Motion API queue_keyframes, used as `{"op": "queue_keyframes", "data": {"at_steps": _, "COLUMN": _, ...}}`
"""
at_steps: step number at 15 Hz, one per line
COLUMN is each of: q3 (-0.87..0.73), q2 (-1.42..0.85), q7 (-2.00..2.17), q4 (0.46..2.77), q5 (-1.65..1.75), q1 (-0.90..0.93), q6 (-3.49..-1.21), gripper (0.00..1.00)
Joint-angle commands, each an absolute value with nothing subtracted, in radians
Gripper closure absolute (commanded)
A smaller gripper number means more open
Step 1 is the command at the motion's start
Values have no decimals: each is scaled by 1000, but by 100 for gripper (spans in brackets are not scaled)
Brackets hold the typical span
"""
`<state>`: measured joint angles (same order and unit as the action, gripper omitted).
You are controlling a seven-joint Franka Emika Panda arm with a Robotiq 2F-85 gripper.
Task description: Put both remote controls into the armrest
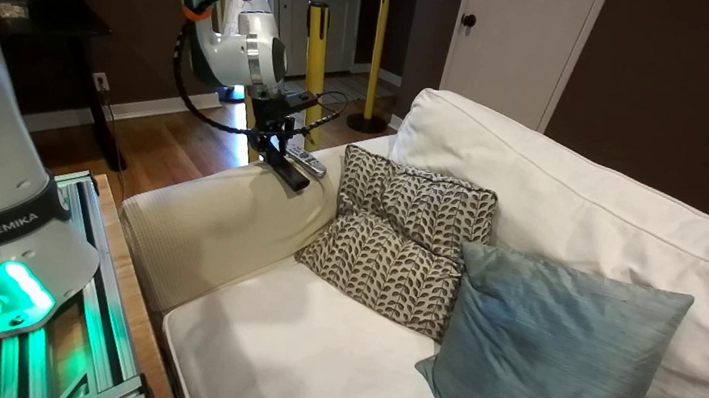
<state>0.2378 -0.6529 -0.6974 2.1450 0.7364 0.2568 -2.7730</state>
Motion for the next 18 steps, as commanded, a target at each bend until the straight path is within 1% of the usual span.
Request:
{"op": "queue_keyframes", "data": {"at_steps": 1, "q3": 252, "q2": -689, "q7": -716, "q4": 2100, "q5": 722, "q1": 267, "q6": -2723, "gripper": 71}}
{"op": "queue_keyframes", "data": {"at_steps": 2, "q3": 255, "q2": -693, "q7": -716, "q4": 2095, "q5": 721, "q1": 268, "q6": -2715, "gripper": 67}}
{"op": "queue_keyframes", "data": {"at_steps": 3, "q3": 256, "q2": -696, "q7": -714, "q4": 2093, "q5": 722, "q1": 270, "q6": -2710, "gripper": 32}}
{"op": "queue_keyframes", "data": {"at_steps": 4, "q3": 257, "q2": -692, "q7": -710, "q4": 2095, "q5": 723, "q1": 274, "q6": -2700, "gripper": 20}}
{"op": "queue_keyframes", "data": {"at_steps": 5, "q3": 258, "q2": -686, "q7": -708, "q4": 2099, "q5": 719, "q1": 277, "q6": -2681, "gripper": 15}}
{"op": "queue_keyframes", "data": {"at_steps": 6, "q3": 247, "q2": -672, "q7": -696, "q4": 2109, "q5": 734, "q1": 288, "q6": -2672, "gripper": 6}}
{"op": "queue_keyframes", "data": {"at_steps": 7, "q3": 248, "q2": -661, "q7": -693, "q4": 2119, "q5": 737, "q1": 289, "q6": -2663, "gripper": 1}}
{"op": "queue_keyframes", "data": {"at_steps": 12, "q3": 241, "q2": -593, "q7": -646, "q4": 2178, "q5": 750, "q1": 297, "q6": -2661, "gripper": 0}}
{"op": "queue_keyframes", "data": {"at_steps": 18, "q3": 226, "q2": -475, "q7": -526, "q4": 2318, "q5": 746, "q1": 232, "q6": -2824, "gripper": 0}}
